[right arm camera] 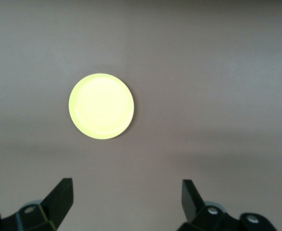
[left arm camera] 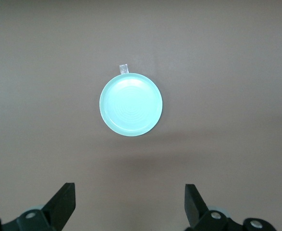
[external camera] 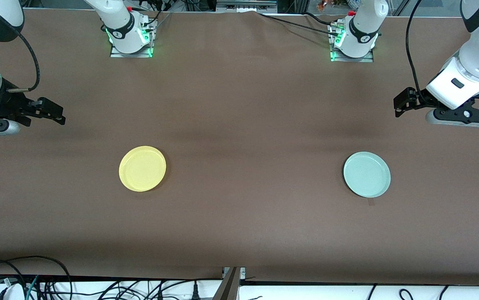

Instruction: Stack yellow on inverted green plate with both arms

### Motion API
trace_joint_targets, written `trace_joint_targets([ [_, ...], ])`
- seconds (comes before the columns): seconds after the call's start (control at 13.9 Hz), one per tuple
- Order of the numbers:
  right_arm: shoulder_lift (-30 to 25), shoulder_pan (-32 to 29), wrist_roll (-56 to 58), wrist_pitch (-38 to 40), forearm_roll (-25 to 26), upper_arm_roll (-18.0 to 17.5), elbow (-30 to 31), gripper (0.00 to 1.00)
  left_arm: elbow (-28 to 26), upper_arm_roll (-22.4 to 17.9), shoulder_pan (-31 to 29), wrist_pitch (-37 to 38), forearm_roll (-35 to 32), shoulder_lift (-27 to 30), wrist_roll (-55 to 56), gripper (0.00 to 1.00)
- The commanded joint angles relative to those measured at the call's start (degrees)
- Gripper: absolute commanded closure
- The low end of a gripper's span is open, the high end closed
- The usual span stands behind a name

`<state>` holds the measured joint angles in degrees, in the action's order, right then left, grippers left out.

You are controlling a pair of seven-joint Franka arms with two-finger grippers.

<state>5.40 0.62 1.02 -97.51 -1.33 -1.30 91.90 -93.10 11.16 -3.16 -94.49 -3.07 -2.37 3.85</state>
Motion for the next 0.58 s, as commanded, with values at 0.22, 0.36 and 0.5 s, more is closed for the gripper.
trace_joint_targets([
  [0.22, 0.66, -0.36, 0.3, 1.18, 0.02, -0.19, -1.54, 0.0, 2.4, 0.35, -0.44, 1.15, -0.01, -1.59, -0.51, 0.0],
  [0.36, 0.66, -0.36, 0.3, 1.18, 0.02, -0.19, -1.54, 0.0, 2.31, 0.26, -0.53, 1.32, 0.08, -1.67, -0.42, 0.0],
  [0.5, 0.66, -0.36, 0.3, 1.1, 0.1, -0.19, -1.54, 0.0, 1.78, 0.26, -0.53, 1.85, 0.08, -1.76, -0.51, 0.0],
])
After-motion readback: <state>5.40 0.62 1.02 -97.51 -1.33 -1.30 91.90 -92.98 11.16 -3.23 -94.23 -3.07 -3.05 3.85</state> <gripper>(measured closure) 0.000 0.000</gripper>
